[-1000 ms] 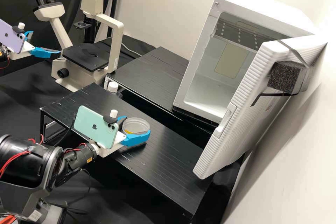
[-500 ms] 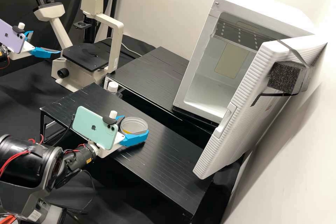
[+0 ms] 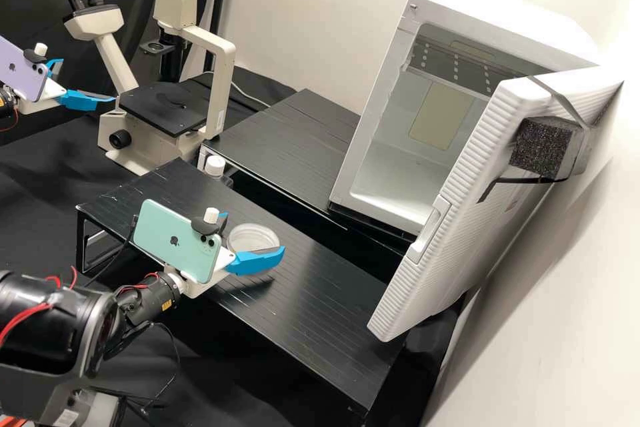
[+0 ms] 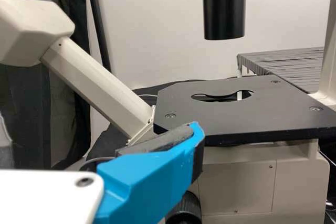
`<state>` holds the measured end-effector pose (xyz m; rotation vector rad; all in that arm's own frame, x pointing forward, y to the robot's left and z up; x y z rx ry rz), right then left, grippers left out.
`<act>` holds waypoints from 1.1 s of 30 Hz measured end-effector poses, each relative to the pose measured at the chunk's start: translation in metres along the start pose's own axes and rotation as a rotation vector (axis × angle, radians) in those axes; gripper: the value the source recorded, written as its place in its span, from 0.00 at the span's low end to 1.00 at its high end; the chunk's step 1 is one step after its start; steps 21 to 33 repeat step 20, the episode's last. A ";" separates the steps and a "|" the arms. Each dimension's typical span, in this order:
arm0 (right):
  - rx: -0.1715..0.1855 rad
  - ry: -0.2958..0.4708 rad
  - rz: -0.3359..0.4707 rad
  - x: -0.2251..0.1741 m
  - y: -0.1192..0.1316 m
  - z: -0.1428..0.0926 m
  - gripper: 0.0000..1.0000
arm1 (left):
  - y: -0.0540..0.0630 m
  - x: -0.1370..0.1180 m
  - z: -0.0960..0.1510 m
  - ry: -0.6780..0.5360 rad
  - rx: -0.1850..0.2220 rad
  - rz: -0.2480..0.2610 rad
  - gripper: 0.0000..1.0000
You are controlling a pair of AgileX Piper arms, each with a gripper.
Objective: Move the petri dish to the bench.
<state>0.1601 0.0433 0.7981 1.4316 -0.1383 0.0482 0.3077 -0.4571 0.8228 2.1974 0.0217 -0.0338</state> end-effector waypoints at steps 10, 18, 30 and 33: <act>-0.039 -0.015 0.120 -0.016 0.023 -0.004 1.00 | 0.000 0.000 0.000 0.000 0.000 0.000 1.00; 0.088 0.119 0.132 -0.016 0.027 -0.014 1.00 | 0.000 0.000 0.000 0.000 0.000 0.000 1.00; 0.144 0.147 0.127 -0.014 0.027 -0.015 1.00 | 0.000 0.000 0.000 0.000 0.000 0.000 1.00; 0.144 0.147 0.127 -0.014 0.027 -0.015 1.00 | 0.000 0.000 0.000 0.000 0.000 0.000 1.00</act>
